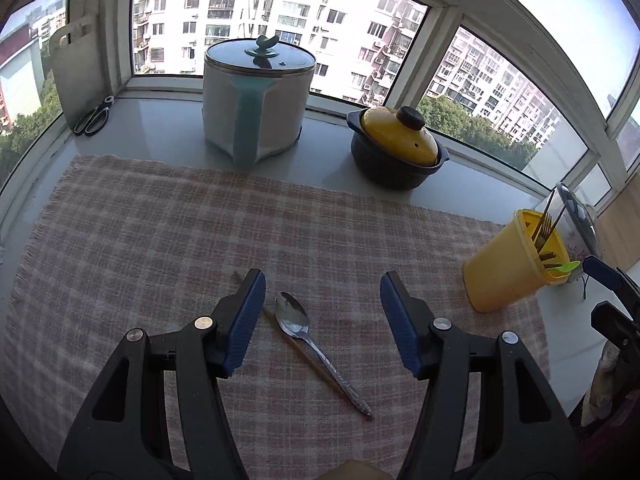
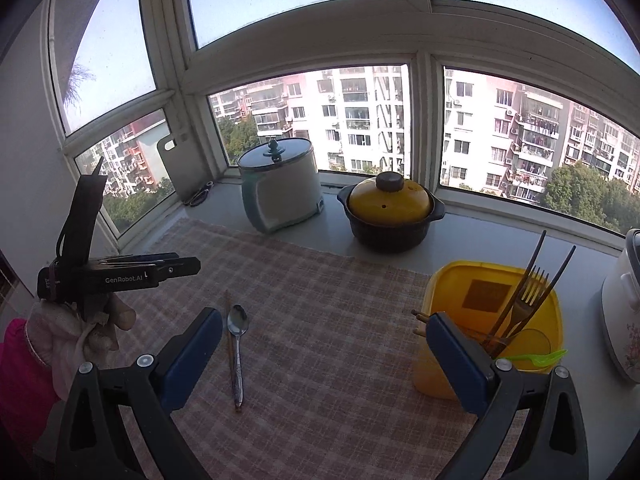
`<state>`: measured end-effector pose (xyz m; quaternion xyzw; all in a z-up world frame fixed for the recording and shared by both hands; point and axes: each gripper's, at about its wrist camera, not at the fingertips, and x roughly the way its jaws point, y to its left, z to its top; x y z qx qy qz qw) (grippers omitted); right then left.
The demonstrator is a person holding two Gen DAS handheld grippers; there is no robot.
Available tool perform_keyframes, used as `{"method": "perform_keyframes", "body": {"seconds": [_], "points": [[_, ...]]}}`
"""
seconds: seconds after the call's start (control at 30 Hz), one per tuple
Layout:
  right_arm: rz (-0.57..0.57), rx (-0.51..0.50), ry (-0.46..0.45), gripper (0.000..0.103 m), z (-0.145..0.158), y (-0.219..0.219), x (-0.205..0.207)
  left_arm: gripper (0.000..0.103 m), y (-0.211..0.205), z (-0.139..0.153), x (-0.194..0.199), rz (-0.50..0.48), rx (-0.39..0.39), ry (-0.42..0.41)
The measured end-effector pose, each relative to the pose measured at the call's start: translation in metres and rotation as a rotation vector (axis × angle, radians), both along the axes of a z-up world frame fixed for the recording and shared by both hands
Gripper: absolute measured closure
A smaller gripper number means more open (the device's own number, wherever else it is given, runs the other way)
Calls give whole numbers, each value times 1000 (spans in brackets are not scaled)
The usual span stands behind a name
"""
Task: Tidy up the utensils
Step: 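Move both tools back toward the metal spoon and chopstick on the cloth, then grasp the metal spoon with the right tool while the left tool grasps the chopstick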
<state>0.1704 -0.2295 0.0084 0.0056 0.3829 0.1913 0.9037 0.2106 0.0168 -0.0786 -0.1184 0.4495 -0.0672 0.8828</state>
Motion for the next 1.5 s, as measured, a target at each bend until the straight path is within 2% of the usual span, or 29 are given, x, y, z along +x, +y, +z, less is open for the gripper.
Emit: {"method": "perform_keyframes", "body": {"seconds": [0.2, 0.27, 0.37, 0.47, 0.57, 0.63, 0.7, 0.77, 0.83, 1.03, 1.23, 1.5], "points": [[104, -26, 60, 0, -20, 41, 8, 42, 23, -23, -17, 39, -15, 44], [133, -25, 105, 3, -31, 52, 14, 42, 30, -29, -22, 57, -24, 55], [188, -21, 191, 13, -52, 70, 24, 42, 41, -38, -32, 80, -33, 73], [233, -19, 304, 32, -77, 89, 35, 42, 49, -46, -44, 103, -46, 85], [267, -9, 400, 43, -100, 106, 45, 42, 55, -54, -55, 118, -57, 99], [285, -19, 440, 49, -113, 119, 51, 42, 58, -58, -61, 124, -55, 107], [306, -40, 477, 62, -126, 134, 57, 42, 60, -61, -67, 132, -64, 112], [294, -67, 517, 69, -140, 146, 66, 42, 63, -63, -73, 140, -75, 114], [296, -71, 547, 71, -151, 156, 72, 42, 66, -65, -78, 149, -92, 115], [265, -140, 583, 80, -176, 175, 87, 42, 71, -71, -85, 165, -115, 122], [262, -177, 596, 86, -187, 185, 93, 42, 78, -75, -90, 185, -137, 124], [285, -283, 551, 88, -189, 210, 95, 42, 85, -79, -90, 200, -148, 132]]}}
